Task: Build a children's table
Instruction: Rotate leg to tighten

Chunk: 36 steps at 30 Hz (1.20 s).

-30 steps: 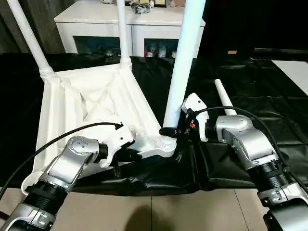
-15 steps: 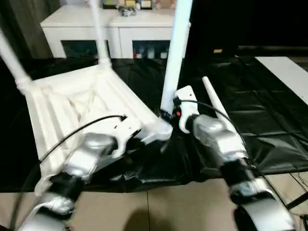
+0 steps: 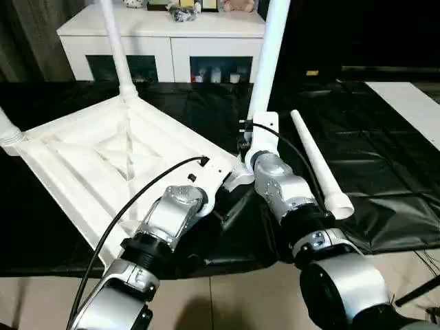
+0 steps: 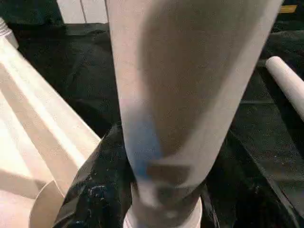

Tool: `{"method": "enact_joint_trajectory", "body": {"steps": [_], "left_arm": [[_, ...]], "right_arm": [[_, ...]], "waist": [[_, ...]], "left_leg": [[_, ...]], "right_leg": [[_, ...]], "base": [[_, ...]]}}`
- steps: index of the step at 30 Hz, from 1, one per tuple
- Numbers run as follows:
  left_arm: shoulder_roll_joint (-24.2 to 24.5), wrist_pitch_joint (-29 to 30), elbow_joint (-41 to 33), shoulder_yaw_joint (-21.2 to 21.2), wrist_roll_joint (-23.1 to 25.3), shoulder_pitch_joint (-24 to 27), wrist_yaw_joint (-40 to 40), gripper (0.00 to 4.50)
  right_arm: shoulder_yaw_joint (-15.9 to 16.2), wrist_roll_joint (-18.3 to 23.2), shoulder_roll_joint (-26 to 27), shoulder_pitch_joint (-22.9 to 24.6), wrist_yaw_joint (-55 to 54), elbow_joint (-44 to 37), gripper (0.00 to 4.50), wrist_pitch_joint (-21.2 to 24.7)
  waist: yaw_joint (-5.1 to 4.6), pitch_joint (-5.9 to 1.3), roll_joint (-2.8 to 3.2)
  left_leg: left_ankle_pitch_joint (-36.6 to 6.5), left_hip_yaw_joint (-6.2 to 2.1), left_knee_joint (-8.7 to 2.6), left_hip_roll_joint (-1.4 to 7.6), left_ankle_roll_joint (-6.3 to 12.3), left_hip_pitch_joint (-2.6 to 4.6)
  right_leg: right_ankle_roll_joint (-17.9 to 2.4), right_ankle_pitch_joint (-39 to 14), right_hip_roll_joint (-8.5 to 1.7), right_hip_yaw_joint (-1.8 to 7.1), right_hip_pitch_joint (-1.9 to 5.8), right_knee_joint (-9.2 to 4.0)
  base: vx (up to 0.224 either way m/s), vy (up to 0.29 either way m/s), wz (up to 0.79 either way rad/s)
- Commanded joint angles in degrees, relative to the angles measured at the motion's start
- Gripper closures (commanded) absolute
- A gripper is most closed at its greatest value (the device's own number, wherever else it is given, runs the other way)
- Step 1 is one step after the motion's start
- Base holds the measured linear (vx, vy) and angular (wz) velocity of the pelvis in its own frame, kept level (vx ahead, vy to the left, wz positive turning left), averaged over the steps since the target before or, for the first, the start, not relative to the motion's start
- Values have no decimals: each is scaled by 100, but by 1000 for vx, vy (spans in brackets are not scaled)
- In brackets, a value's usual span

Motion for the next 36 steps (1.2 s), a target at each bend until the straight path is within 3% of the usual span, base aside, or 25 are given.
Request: {"method": "enact_joint_trajectory", "body": {"steps": [1,6,8,12,14,16,17,20,25,27,28,29,31,33,36], "left_arm": [[-20,-9,-142,66,-32,-132,103,450],[48,-23,-121,141,-11,-124,128,450],[66,-8,-161,143,-14,-105,122,450],[203,-17,-281,184,-26,-45,40,450],[251,-28,-310,198,-32,-28,2,450],[317,-49,-342,214,-44,-13,-48,450],[325,-53,-346,215,-45,-11,-54,450],[580,-227,-460,211,-82,51,-322,450],[738,-336,-535,156,-107,110,-561,450],[1104,-715,-720,-36,-178,295,-1229,450],[1293,-830,-817,-118,-218,389,-1546,450],[1492,-971,-932,-197,-277,492,-1896,450],[1733,-1234,-1083,-283,-372,620,-2368,450],[1867,-1287,-1231,-321,-498,710,-2691,450],[2148,-1261,-1588,-395,-775,891,-3375,450]], "right_arm": [[-164,128,44,331,0,765,269,290],[-182,66,60,53,290,1084,269,-107],[-198,97,54,15,373,1095,213,-140],[-162,61,-93,-181,656,1063,182,-300],[-160,67,-150,-214,781,1012,165,-313],[-140,77,-232,-221,1034,889,158,-348],[-135,76,-241,-219,1062,873,131,-349],[92,95,-542,-14,2040,166,119,-262],[272,153,-744,206,2643,-322,74,-60],[733,143,-1241,637,3705,-1058,49,243],[959,103,-1515,835,4202,-1367,49,337],[1150,73,-1795,1015,4698,-1627,32,392],[1307,69,-2125,1208,5272,-1899,23,431],[1390,61,-2317,1305,5617,-2050,8,429],[1700,130,-2798,1593,6568,-2493,8,415]], "waist": [[-6,-199,48],[0,-201,63],[1,-200,67],[12,-235,66],[23,-290,42],[42,-297,57],[44,-291,54],[71,-271,58],[64,-278,71],[79,-274,87],[97,-268,126],[102,-271,118],[141,-277,130],[166,-266,126],[190,-248,157]], "left_leg": [[-2083,-85,-514,166,-195,20],[-1844,-75,-525,182,-167,4],[-1789,-74,-528,184,-161,-9],[-1591,-56,-498,187,-113,0],[-693,-48,-439,173,70,-103],[-462,-19,-396,169,245,-94],[-385,-6,-388,169,326,-98],[-448,-6,-384,183,489,-111],[-278,-5,-368,196,547,-86],[-272,-2,-355,195,591,-97],[-296,-21,-355,195,615,-92],[-290,-14,-344,196,626,-97],[-306,-7,-333,194,625,-83],[-460,6,-340,201,563,-80],[-666,-2,-355,234,482,-63]], "right_leg": [[-796,-1714,-348,257,88,-537],[-870,-1529,-350,251,106,-522],[-898,-1439,-347,248,123,-515],[-1026,-1148,-367,255,144,-489],[-1212,29,-339,233,233,-345],[-1355,326,-352,224,219,-329],[-1443,449,-347,224,218,-320],[-1485,312,-357,213,244,-334],[-1631,449,-348,219,230,-300],[-1657,567,-341,218,254,-295],[-1631,628,-325,201,259,-311],[-1607,696,-324,212,266,-295],[-1643,778,-325,222,247,-276],[-1725,605,-326,216,247,-283],[-1691,248,-328,211,234,-290]], "base": [[0,0,0],[0,0,0],[0,0,0],[0,0,0],[0,0,0],[0,0,0],[0,0,0],[0,0,0],[0,0,0],[0,0,0],[0,0,0],[0,0,0],[0,0,0],[0,0,0],[0,0,0]]}}
